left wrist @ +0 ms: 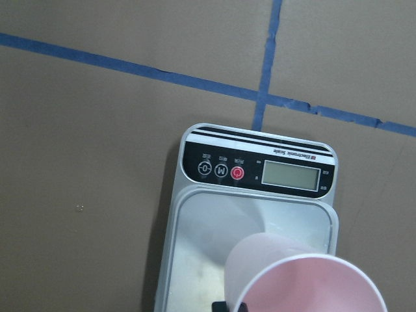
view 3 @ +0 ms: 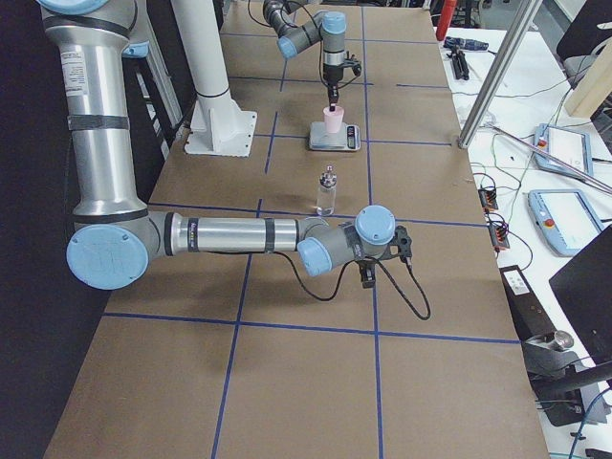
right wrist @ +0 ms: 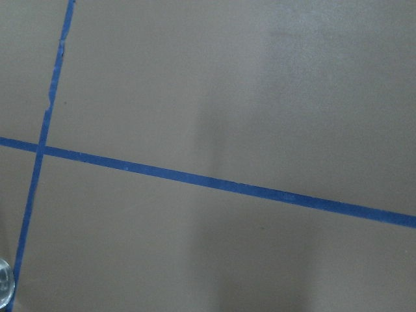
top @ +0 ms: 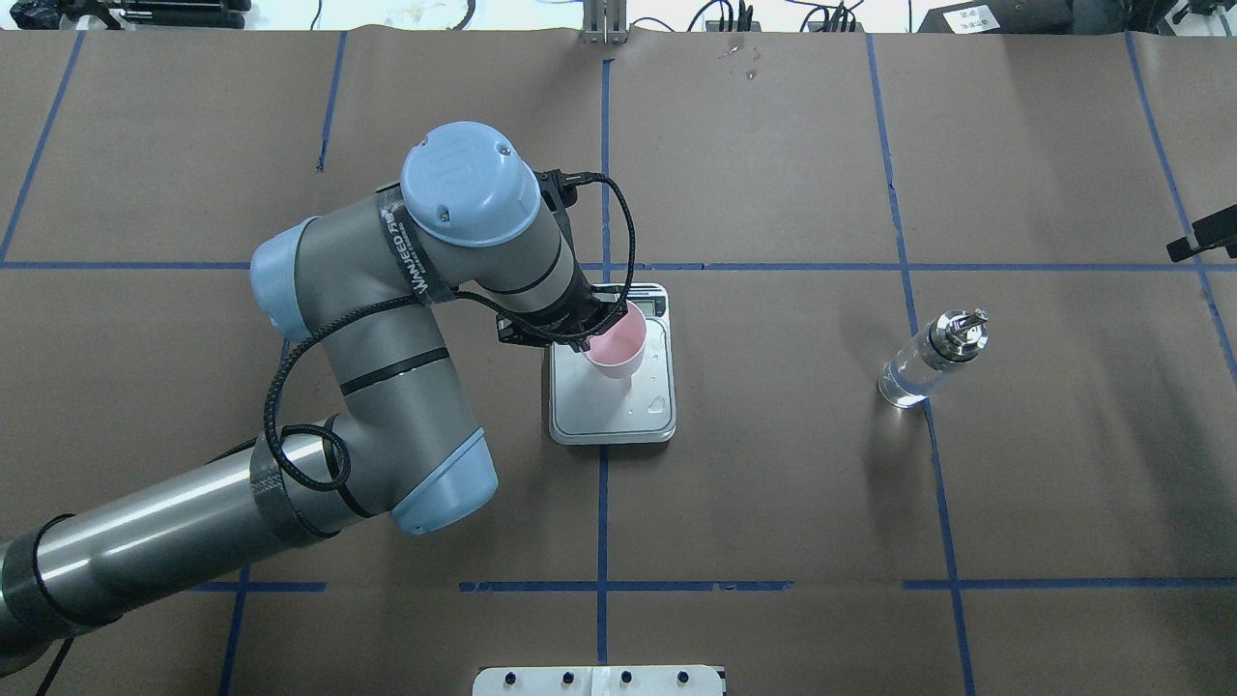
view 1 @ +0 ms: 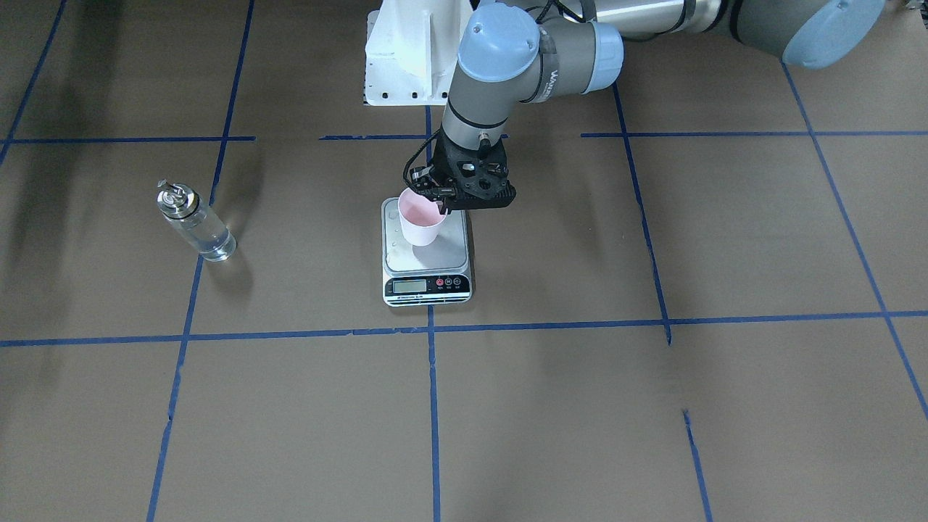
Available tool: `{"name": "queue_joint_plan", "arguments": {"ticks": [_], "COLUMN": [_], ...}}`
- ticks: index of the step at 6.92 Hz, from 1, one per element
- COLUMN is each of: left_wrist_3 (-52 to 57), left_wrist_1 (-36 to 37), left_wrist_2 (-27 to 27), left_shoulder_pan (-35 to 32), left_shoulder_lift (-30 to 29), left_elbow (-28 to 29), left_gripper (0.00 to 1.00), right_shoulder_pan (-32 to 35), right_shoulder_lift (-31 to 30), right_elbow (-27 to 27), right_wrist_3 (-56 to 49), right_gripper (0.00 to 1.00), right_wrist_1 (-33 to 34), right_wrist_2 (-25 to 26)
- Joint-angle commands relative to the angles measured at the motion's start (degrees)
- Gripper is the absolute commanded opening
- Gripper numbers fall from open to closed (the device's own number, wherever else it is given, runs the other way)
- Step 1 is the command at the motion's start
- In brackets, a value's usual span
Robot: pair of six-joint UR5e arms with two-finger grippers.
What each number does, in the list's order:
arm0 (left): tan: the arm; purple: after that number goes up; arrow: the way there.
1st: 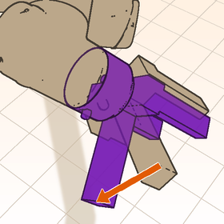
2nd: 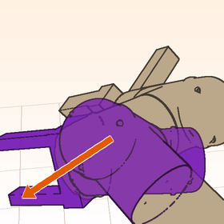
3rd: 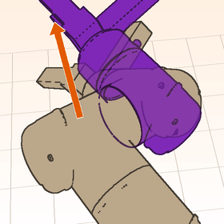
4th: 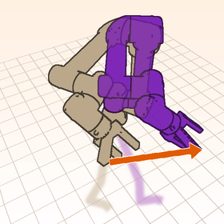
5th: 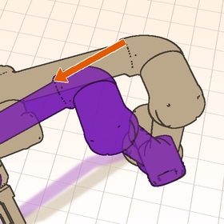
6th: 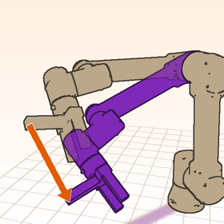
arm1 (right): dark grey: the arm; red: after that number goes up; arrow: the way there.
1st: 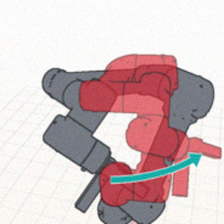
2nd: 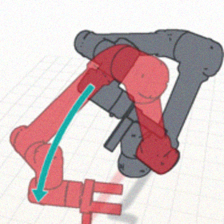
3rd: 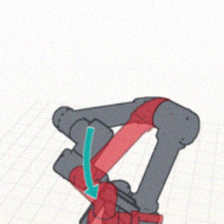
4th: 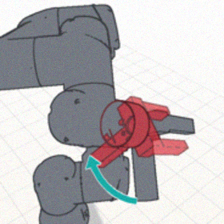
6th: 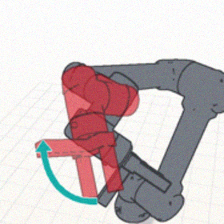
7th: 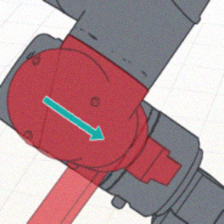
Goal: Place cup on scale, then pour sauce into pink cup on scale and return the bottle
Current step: 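Carry the pink cup with the left gripper onto the scale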
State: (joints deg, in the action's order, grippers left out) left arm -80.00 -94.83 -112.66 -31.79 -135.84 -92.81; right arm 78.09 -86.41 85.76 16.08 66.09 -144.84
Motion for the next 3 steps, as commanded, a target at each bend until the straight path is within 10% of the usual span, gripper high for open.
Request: {"name": "queue_joint_plan", "arguments": {"ticks": [1, 3], "left_wrist_3": [-0.07, -0.07], "left_wrist_1": [-1.15, -0.89], "left_wrist_2": [0.95, 1.21], "left_shoulder_pan": [1.72, 1.73], "left_shoulder_lift": [0.05, 0.31], "left_elbow": [0.79, 0.35], "left_gripper": [0.00, 0.00], "right_shoulder_pan": [-0.13, -0.30], "right_shoulder_lift": [-0.08, -0.08], "right_elbow": [-0.06, -0.07], "right_wrist_3": [0.00, 0.00], "right_gripper": [1.00, 1.00], "right_wrist_1": [0.00, 0.00], "right_wrist_2": [-0.09, -0.09]}}
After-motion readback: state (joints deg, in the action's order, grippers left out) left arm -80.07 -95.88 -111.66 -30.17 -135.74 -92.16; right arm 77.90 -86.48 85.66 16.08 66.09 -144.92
